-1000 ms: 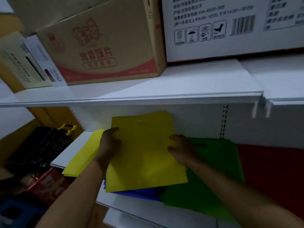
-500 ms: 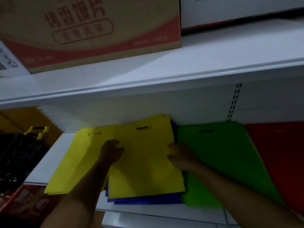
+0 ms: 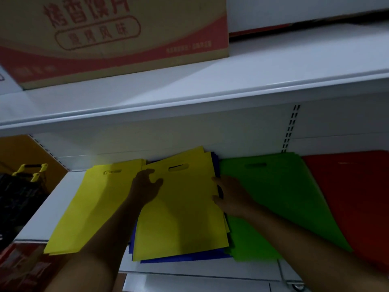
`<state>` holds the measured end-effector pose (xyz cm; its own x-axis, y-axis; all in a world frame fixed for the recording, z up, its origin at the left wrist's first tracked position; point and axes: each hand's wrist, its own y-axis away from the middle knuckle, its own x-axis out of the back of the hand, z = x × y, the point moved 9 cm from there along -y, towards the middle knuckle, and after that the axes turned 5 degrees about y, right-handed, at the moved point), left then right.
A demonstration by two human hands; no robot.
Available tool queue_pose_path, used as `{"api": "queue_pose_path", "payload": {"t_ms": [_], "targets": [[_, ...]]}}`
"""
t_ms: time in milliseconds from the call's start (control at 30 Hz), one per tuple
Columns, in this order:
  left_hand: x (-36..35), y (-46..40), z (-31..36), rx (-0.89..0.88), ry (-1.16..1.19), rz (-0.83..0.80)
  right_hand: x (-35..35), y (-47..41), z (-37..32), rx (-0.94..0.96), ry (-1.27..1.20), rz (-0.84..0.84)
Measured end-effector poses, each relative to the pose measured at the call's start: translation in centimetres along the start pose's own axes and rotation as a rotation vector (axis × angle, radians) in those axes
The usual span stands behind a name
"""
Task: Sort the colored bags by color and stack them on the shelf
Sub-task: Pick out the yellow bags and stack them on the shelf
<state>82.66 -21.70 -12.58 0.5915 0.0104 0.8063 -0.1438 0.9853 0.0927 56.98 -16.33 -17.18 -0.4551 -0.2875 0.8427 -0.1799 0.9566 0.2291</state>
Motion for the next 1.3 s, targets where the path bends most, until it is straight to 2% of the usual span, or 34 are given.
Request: {"api": "queue_pose_path", "payload": {"t_ms": [333,433,700,867,1000,1133,1300], "targets": [[-2.8,3.5,14.0,-0.239,0.043,-0.052,8.5,6.8,5.4,-0.05,-0.014,0.21],[-4.5,6.0,19.3,-0.312,0.061,-0.052,11.8,10.6,8.9,-0.087,-0.038,0.293],[-12.0,16.1,36.0,-0.483,0.169,-0.124,20.3,23.7,22.0,-0.237,0.136,0.488],[-17.9,23.0,46.0,-0.582,0.223,-0.181,23.9,32.1,30.9,-0.341,0.133,0.471],[-22.0,26.8,52.3,-0.64,0.238,-0.231,26.4,37.3,36.4,-0.381,0.168,0.523],[-26.2,28.7,57.9,-0.692,0.234,-0.278,28.6,40.7,41.6,-0.453,0.22,0.575],[-31.8,29.3,65.1,-0.75,0.258,-0.341,30.0,42.7,48.8,-0.564,0.187,0.543]]}}
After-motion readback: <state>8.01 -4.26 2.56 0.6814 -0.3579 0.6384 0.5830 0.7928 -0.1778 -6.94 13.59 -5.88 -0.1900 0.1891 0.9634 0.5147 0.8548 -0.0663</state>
